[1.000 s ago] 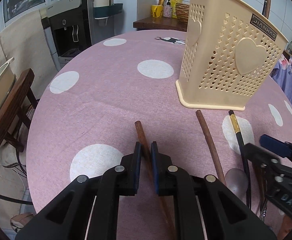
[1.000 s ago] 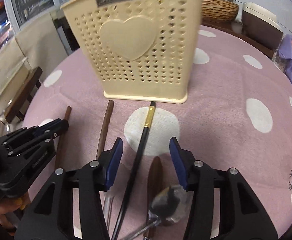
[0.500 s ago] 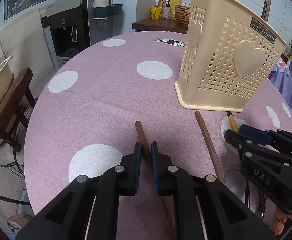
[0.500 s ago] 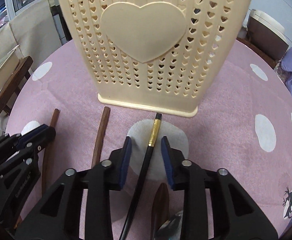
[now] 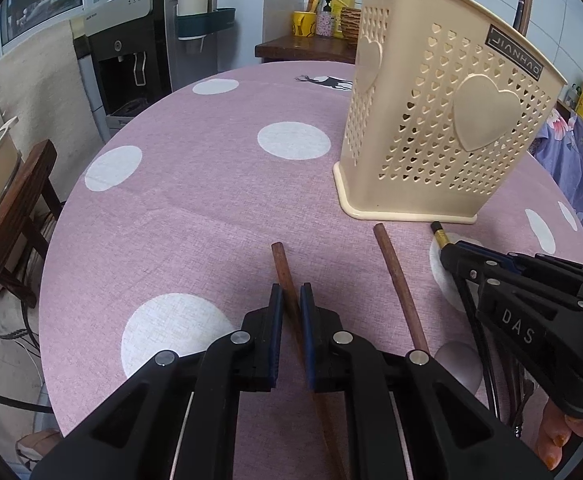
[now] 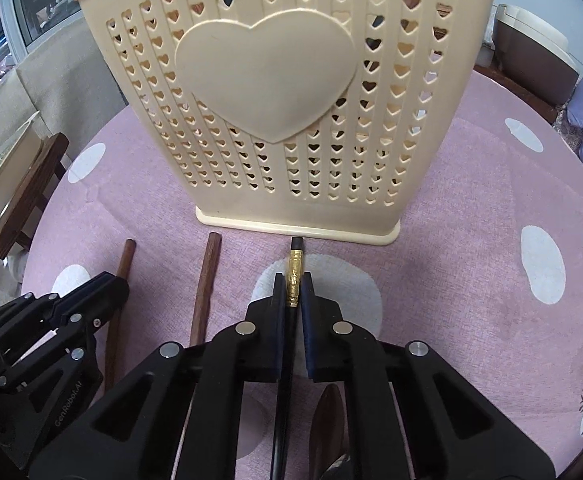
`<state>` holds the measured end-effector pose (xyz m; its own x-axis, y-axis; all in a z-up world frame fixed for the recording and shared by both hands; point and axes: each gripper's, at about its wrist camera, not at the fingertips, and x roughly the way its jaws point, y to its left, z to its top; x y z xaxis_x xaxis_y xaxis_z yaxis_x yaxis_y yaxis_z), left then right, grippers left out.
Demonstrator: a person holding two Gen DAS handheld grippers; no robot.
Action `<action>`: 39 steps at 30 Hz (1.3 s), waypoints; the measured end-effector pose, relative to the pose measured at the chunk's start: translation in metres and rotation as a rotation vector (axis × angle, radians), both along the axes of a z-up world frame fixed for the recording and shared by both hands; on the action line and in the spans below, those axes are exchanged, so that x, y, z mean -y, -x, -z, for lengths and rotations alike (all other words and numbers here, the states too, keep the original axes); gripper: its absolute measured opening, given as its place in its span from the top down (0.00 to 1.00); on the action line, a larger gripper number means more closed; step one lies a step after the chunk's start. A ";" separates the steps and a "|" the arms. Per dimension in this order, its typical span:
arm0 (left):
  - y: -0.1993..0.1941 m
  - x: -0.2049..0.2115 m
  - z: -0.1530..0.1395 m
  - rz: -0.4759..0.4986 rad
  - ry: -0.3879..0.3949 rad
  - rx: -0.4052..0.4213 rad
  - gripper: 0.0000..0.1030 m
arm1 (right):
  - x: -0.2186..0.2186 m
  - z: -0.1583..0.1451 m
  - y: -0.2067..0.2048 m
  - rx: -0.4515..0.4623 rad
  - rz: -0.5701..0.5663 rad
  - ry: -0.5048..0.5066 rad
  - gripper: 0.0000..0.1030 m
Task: Organize utensils
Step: 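Lift both chopsticks and lower them into the cream utensil holder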
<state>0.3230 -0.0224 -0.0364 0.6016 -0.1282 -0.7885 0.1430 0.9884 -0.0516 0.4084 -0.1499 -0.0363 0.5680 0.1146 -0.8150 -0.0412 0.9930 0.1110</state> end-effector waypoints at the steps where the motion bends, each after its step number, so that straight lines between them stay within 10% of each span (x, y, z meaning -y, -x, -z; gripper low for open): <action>1: 0.000 0.000 0.000 0.001 0.003 -0.001 0.91 | -0.001 0.000 0.000 0.000 -0.003 -0.008 0.92; 39: 0.058 -0.014 -0.126 0.085 0.237 0.292 0.93 | 0.043 -0.169 0.118 0.456 -0.133 -0.156 0.92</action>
<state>0.2654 -0.0080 0.0896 0.7757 -0.3453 -0.5283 0.2659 0.9379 -0.2227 0.2903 -0.1928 0.1327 0.8346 0.3108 -0.4547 -0.2452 0.9489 0.1986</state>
